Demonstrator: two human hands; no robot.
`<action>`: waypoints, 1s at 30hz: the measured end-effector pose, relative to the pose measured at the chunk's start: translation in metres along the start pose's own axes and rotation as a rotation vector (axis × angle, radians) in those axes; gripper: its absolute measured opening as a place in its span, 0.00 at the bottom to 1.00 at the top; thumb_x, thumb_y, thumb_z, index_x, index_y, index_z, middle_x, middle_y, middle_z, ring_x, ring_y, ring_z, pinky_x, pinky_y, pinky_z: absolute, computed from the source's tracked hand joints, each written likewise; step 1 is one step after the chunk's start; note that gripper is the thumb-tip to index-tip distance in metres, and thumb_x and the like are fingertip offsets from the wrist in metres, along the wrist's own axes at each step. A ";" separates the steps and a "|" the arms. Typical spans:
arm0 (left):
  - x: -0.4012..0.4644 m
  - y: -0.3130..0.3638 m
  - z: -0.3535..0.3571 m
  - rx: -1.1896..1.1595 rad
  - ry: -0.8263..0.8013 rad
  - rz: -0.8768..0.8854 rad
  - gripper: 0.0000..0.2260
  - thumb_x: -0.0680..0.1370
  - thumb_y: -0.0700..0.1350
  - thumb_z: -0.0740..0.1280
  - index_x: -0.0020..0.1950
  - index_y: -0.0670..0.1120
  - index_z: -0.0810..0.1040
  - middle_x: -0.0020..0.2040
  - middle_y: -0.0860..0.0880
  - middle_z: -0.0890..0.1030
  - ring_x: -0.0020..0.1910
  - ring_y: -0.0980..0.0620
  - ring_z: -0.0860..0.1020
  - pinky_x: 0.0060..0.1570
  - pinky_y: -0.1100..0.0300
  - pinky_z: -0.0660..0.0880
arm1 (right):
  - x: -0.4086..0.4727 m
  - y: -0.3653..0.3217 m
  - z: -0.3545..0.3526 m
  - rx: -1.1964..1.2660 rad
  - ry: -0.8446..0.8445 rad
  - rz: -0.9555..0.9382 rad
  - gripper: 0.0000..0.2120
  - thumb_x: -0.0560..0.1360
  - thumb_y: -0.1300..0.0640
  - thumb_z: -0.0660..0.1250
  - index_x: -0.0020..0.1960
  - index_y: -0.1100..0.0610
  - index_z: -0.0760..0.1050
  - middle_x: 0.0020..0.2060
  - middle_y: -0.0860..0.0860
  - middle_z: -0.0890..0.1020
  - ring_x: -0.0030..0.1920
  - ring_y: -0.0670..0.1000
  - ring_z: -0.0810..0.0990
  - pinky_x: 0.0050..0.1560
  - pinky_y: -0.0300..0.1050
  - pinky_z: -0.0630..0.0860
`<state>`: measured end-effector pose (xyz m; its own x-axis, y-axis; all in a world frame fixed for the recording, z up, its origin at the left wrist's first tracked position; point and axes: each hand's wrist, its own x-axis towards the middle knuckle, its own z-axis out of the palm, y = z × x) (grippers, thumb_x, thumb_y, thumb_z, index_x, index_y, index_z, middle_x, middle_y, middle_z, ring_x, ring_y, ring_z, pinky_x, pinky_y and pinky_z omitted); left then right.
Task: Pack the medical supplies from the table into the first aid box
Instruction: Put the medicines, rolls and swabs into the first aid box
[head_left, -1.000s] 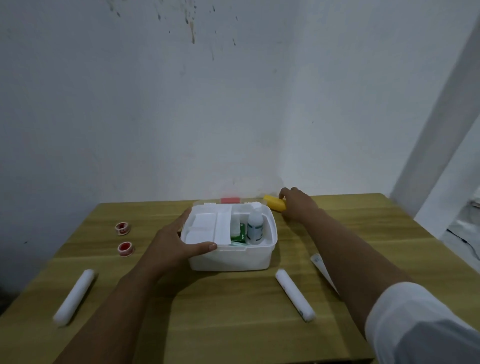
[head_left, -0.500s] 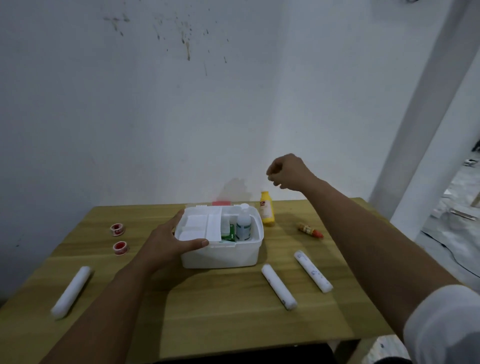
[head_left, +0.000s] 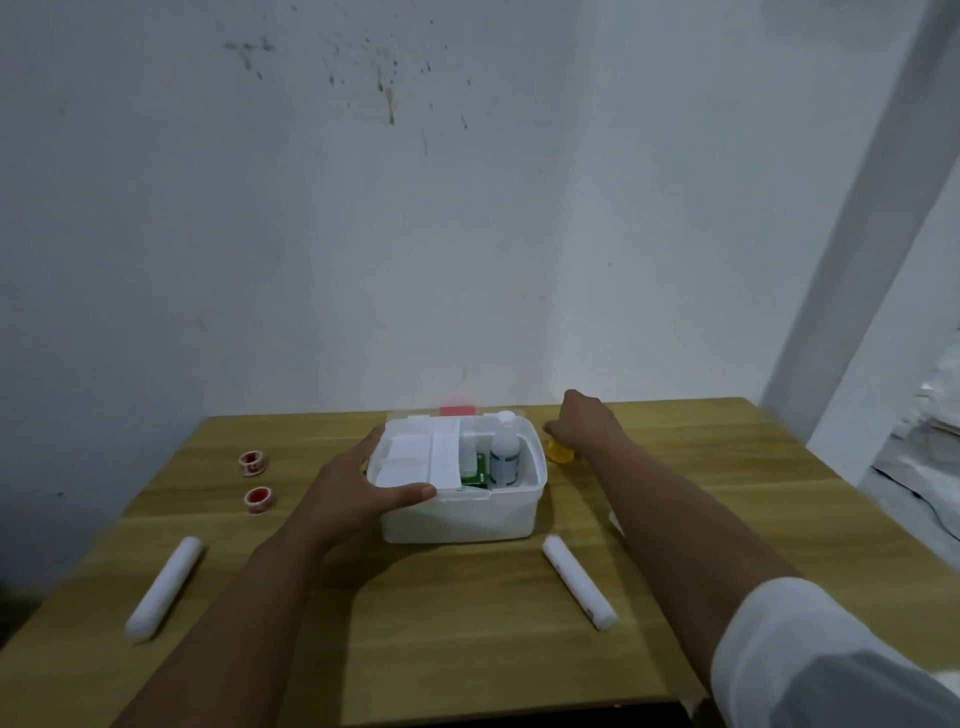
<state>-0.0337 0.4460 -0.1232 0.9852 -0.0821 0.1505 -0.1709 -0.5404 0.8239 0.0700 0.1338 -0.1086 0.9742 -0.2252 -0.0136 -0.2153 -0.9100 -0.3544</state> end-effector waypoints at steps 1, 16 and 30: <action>0.000 0.000 0.000 0.002 0.000 0.006 0.47 0.62 0.61 0.78 0.77 0.57 0.61 0.68 0.54 0.72 0.59 0.55 0.69 0.50 0.60 0.74 | 0.001 0.000 0.000 0.005 0.008 0.018 0.16 0.75 0.52 0.71 0.57 0.58 0.72 0.52 0.54 0.81 0.45 0.54 0.78 0.39 0.46 0.74; -0.003 0.003 -0.005 0.015 -0.034 0.003 0.40 0.62 0.65 0.78 0.70 0.67 0.64 0.62 0.61 0.73 0.59 0.55 0.71 0.49 0.60 0.72 | -0.024 -0.016 -0.098 0.676 -0.043 -0.136 0.20 0.69 0.63 0.79 0.59 0.60 0.77 0.51 0.61 0.84 0.50 0.61 0.86 0.46 0.60 0.85; 0.004 0.000 -0.003 0.093 -0.046 -0.014 0.46 0.63 0.65 0.77 0.76 0.61 0.60 0.71 0.51 0.72 0.63 0.47 0.72 0.50 0.55 0.74 | -0.080 -0.039 -0.032 -0.208 -0.116 -0.523 0.26 0.65 0.52 0.81 0.60 0.52 0.76 0.56 0.50 0.80 0.54 0.53 0.78 0.51 0.51 0.79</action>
<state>-0.0299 0.4484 -0.1208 0.9875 -0.1108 0.1125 -0.1571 -0.6166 0.7714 -0.0021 0.1761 -0.0634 0.9532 0.3022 0.0073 0.2998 -0.9421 -0.1500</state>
